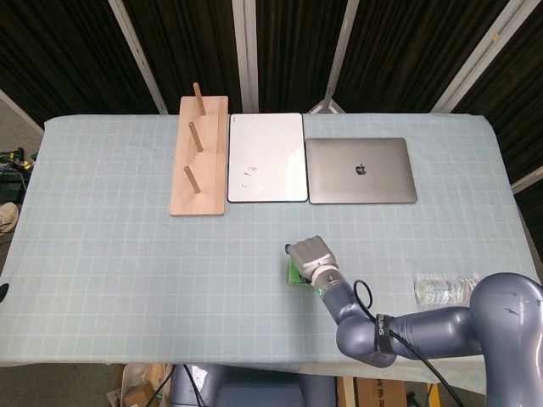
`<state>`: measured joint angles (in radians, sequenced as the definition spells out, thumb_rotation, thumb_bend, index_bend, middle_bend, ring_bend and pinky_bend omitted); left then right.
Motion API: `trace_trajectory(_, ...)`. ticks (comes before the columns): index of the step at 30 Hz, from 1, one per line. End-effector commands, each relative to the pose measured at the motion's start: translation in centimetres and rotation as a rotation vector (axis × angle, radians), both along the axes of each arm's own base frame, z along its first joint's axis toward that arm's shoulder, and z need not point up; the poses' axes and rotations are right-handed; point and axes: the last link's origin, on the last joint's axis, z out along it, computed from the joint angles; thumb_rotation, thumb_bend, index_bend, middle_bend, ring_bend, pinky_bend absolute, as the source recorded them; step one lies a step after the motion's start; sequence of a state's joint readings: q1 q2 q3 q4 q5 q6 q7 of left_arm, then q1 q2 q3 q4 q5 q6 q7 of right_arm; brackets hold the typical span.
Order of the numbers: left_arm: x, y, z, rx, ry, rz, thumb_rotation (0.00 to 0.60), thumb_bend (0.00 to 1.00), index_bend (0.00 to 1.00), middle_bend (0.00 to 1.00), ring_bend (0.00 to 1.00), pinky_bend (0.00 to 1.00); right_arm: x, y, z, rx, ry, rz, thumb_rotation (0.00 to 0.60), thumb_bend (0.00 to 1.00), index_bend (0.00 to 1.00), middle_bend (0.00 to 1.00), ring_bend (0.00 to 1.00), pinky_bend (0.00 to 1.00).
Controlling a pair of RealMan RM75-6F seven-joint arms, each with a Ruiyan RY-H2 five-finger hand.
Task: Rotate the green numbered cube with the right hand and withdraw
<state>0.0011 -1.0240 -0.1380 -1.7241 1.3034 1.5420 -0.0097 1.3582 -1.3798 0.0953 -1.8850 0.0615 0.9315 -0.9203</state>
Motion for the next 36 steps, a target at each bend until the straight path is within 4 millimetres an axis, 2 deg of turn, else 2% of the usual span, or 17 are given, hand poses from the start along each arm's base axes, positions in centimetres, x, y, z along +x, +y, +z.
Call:
trace_trajectory(1,0.0,0.0,0.0,0.002,-0.001,0.0,0.6,0.31,0.11,0.0,0.0,0.0,0.3,0.4,-0.2,0.006,0.007,0.01,0.6,0.84,0.21,0.84,0.87,0.76)
trace_trajectory(8,-0.1,0.0,0.1,0.006,0.001,0.004,0.6,0.31,0.11,0.0,0.0,0.0,1.0,0.8,-0.2,0.004,0.032,0.037,0.6,0.84,0.22,0.84,0.87,0.76)
trace_trajectory(17,-0.1,0.0,0.1,0.006,-0.002,0.006,0.6,0.31,0.11,0.0,0.0,0.0,2.3,-0.1,0.6,-0.085,-0.002,0.056,0.6,0.84,0.22,0.84,0.87,0.76)
trace_trajectory(23,-0.1,0.0,0.2,0.005,-0.004,0.007,0.6,0.31,0.11,0.0,0.0,0.0,1.9,-0.7,1.4,-0.151,0.042,0.075,0.6,0.84,0.22,0.84,0.87,0.76)
trace_trajectory(36,-0.1,-0.2,0.4,0.014,-0.009,0.004,0.6,0.31,0.11,0.0,0.0,0.0,1.6,-0.6,1.7,-0.117,0.077,0.055,0.6,0.84,0.28,0.84,0.87,0.76)
